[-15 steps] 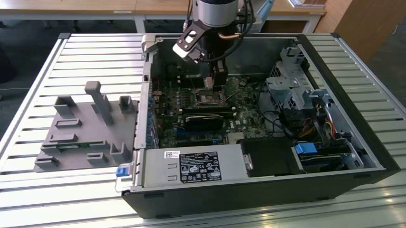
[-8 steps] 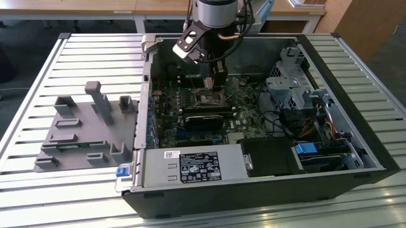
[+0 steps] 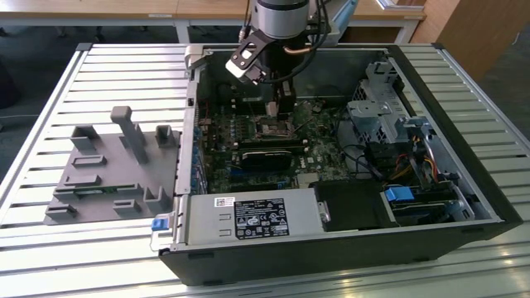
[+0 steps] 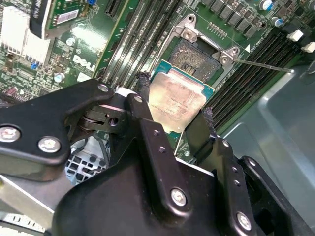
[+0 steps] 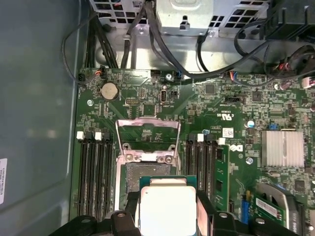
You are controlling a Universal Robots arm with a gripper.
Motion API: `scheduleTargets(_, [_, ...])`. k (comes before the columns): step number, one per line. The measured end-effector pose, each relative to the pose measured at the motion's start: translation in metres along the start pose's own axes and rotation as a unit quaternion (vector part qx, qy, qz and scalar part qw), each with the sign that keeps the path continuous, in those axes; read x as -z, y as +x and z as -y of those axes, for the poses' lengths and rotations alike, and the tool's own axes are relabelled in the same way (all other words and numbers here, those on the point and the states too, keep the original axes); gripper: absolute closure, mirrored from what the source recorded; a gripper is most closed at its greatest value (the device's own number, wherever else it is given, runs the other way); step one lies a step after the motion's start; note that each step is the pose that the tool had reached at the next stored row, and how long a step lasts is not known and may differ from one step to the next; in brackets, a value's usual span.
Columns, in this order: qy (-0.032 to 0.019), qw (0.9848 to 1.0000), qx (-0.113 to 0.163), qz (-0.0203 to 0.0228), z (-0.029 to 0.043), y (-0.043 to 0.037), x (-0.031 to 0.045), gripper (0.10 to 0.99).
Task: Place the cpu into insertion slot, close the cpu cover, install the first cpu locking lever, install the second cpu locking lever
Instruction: 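Place the cpu into insertion slot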
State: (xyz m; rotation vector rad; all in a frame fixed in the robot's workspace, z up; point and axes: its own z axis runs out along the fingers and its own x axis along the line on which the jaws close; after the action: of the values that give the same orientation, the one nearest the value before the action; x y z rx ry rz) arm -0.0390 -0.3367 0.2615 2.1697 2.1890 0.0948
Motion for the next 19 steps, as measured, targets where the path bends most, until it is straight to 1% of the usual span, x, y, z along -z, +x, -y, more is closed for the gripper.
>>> scheduleTargets(7, [0.0003,1.0000,0.000,0.0002,0.0010,0.0016,-0.0126,0.545])
scheduleTargets(10, [0.0003,1.0000,-0.001,0.0001,0.0013,0.0019,-0.0164,0.545])
scheduleTargets(19, [0.0003,1.0000,-0.003,0.0002,0.0015,0.0021,-0.0184,0.545])
